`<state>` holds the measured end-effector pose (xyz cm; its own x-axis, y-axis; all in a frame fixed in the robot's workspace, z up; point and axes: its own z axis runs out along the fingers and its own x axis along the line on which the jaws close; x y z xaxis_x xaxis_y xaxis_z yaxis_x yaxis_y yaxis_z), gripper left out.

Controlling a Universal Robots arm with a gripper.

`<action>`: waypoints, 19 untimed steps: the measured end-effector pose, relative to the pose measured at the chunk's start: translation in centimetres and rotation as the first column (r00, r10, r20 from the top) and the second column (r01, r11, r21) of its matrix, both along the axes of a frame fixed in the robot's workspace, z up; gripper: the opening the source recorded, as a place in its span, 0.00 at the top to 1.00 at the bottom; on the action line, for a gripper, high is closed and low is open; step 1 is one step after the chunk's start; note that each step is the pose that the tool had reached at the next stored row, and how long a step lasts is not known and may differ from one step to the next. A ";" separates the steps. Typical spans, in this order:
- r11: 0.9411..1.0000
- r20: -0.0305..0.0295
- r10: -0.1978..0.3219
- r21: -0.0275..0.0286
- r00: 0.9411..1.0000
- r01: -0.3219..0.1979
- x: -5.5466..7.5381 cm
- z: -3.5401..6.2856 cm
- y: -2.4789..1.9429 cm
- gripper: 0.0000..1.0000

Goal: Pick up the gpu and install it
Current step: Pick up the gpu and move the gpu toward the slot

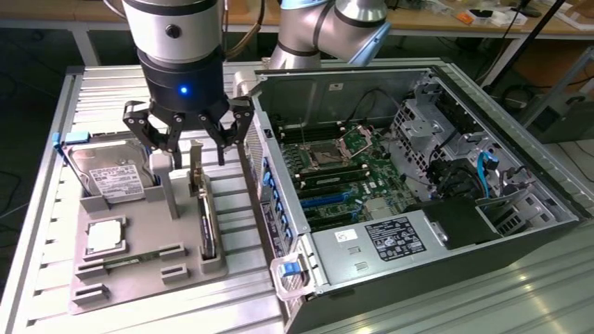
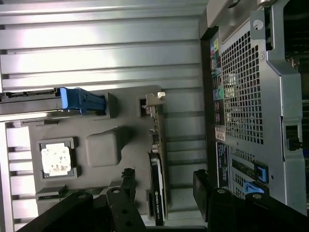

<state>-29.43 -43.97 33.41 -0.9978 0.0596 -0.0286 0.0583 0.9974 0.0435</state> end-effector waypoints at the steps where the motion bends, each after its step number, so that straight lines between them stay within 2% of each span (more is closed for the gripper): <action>1: 1.000 0.000 0.001 0.000 1.000 -0.001 0.0 -0.13 -0.03 0.40; 8: 1.000 0.000 0.018 0.000 1.000 -0.018 0.0 -1.31 -0.50 0.40; 19: 0.999 0.000 0.043 0.000 0.999 -0.043 -0.1 -3.04 -1.83 0.40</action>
<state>-29.50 -45.81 30.37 -0.9995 0.0165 -0.0286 0.0153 0.9989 0.0434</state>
